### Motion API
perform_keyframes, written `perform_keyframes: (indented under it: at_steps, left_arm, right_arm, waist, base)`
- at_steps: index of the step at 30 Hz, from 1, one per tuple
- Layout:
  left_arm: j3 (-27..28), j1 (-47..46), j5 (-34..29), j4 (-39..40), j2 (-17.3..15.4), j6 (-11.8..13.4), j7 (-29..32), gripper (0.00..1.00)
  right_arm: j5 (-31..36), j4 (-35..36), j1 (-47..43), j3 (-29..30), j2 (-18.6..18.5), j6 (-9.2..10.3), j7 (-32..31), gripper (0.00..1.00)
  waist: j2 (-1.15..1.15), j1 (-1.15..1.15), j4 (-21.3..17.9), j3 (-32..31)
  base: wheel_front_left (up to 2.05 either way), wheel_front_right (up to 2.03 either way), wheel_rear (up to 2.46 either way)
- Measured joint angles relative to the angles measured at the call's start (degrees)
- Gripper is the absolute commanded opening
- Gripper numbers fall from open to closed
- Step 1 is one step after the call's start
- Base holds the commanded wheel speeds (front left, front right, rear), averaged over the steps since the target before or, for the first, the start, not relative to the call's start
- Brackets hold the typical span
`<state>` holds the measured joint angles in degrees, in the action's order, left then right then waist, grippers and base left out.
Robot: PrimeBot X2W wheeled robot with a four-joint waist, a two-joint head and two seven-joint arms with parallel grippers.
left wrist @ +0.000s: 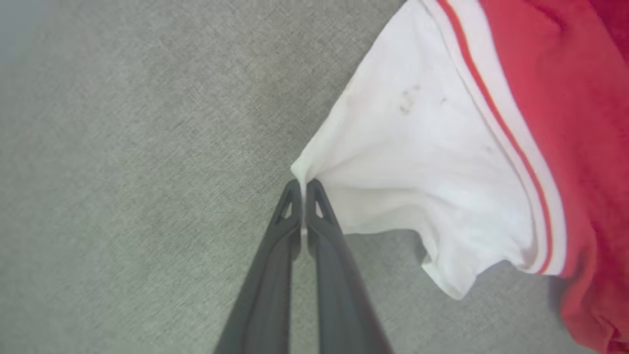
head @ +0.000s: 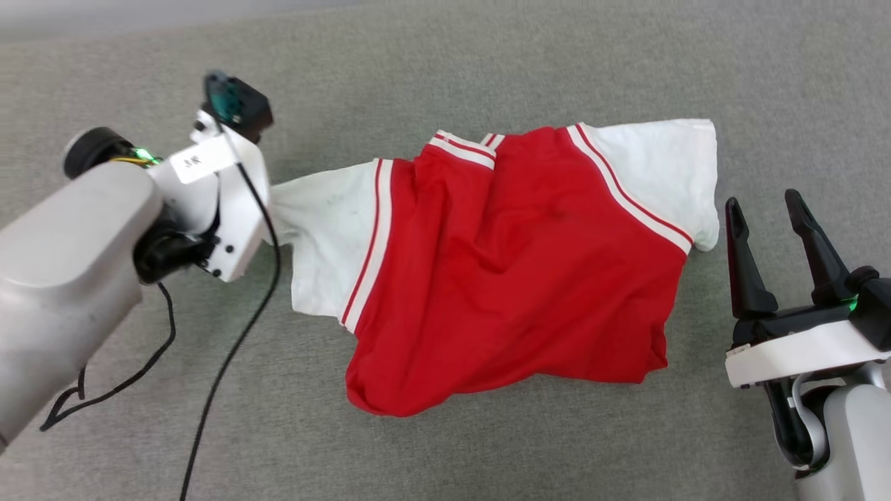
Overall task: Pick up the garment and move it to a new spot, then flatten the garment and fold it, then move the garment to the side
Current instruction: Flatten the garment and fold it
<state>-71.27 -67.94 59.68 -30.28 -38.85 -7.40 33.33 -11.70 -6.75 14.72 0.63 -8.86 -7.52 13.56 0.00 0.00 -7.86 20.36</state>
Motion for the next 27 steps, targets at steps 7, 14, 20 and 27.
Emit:
perform_keyframes:
  at_steps: [7,14,20,27]
  left_arm:
    - [1.85,0.07,1.04,0.78,-2.98,0.36,-2.87,0.00]
    - [3.13,1.42,1.08,5.69,-5.67,1.96,-6.31,0.00]
    - [3.86,2.44,0.11,11.59,-7.55,4.10,-9.37,0.00]
    - [4.64,3.07,-1.10,17.96,-8.72,6.76,-11.79,0.00]
  right_arm:
    - [0.19,1.14,-0.23,0.85,-2.34,0.00,-1.58,1.00]
    - [1.05,2.92,5.32,2.89,-9.73,0.00,-5.16,1.00]
    - [-0.03,3.16,13.58,1.97,-18.15,0.00,-11.65,1.00]
    - [-8.44,-1.10,20.61,-4.27,-26.77,-0.01,-25.94,1.00]
  waist:
    - [0.00,0.00,1.33,-2.35]
    - [0.00,0.00,3.11,-3.09]
    - [0.00,0.00,5.26,-2.20]
    - [0.00,0.00,8.32,-0.38]
  base:
    - [0.00,0.00,0.00]
    - [0.00,0.00,0.00]
    - [0.00,0.00,0.00]
    - [0.00,0.00,0.00]
